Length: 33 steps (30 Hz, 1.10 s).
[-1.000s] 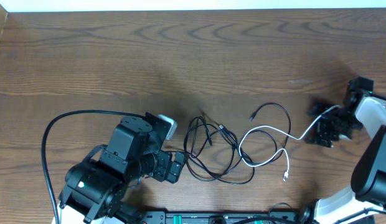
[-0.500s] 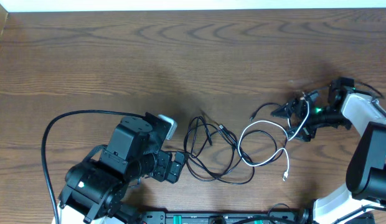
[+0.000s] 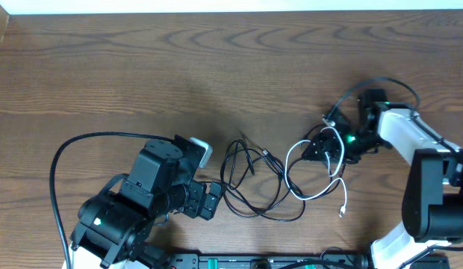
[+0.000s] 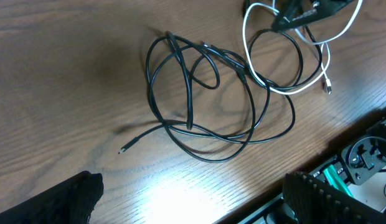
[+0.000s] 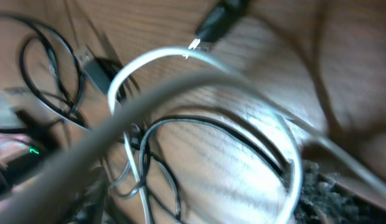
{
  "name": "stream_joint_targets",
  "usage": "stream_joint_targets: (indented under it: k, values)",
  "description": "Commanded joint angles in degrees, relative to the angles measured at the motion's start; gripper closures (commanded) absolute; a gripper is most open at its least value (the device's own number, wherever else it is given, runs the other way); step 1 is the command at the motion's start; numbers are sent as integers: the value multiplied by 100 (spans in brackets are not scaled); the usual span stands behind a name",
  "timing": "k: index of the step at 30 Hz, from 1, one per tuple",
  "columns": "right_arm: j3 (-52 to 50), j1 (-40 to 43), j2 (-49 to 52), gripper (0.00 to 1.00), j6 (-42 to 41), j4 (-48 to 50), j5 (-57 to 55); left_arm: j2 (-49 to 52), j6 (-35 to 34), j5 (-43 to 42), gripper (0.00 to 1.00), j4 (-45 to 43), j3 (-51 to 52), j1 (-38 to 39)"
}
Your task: Untangle cables
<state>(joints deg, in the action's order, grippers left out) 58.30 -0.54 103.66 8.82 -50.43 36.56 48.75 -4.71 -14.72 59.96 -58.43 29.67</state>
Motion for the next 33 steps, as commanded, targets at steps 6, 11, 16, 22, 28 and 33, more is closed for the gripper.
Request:
stream_joint_targets:
  k: [6,11,16,22,28,33]
  values:
    - [-26,-713,17,5,-219,782,-348,-15,-28,-26,2,-2,-61,-20]
    - [-26,-903,17,3,-940,1373,-350,-15,-28,-26,2,-2,-61,-20]
    - [-26,-1106,17,4,-1458,1895,-367,-15,-31,-28,2,-2,-61,-20]
    - [-26,-1320,17,14,-1740,2063,-376,-15,-28,-26,2,-2,-61,-20]
    - [-26,-1574,17,15,-1762,1637,-879,-15,-31,-26,2,-2,-61,-20]
    - [-26,-1718,17,15,-1755,1051,-1014,-15,-28,-26,2,-2,-61,-20]
